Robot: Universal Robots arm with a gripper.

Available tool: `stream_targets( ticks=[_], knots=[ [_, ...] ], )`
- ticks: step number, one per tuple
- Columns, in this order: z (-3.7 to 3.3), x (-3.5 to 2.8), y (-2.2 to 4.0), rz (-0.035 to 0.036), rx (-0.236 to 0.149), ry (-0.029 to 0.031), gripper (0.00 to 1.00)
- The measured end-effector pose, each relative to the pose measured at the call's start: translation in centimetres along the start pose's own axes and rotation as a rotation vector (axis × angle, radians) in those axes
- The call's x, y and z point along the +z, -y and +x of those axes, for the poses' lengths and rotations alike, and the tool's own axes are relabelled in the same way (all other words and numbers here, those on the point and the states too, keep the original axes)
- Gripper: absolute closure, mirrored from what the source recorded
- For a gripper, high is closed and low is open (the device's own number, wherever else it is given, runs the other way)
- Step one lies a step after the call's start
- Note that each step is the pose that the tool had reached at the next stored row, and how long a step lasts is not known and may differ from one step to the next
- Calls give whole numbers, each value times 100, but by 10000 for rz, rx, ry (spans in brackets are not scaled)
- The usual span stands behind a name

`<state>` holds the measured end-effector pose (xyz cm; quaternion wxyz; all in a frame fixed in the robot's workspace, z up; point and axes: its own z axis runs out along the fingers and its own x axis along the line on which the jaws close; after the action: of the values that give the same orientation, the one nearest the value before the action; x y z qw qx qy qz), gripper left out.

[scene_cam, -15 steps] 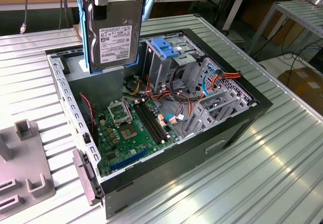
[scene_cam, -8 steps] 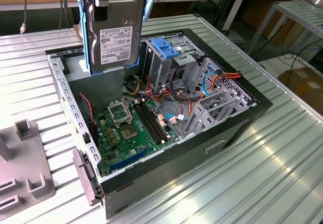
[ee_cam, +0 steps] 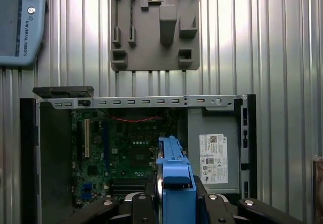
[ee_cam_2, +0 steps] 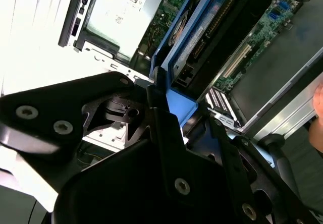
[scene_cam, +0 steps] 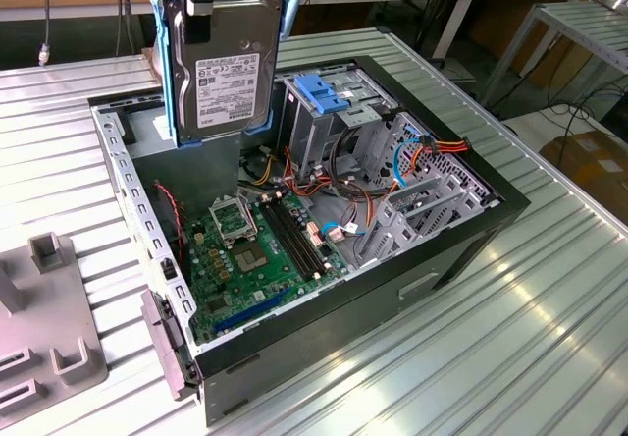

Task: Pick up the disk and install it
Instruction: 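Insert the disk into the insertion slot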

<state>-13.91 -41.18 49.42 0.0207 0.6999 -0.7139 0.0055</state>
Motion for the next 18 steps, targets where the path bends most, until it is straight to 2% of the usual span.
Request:
stream_targets(
  ticks=[11,18],
  knots=[
    [47,4,3,1,0,0,63],
    [49,5,71,0,0,0,63]
  ],
)
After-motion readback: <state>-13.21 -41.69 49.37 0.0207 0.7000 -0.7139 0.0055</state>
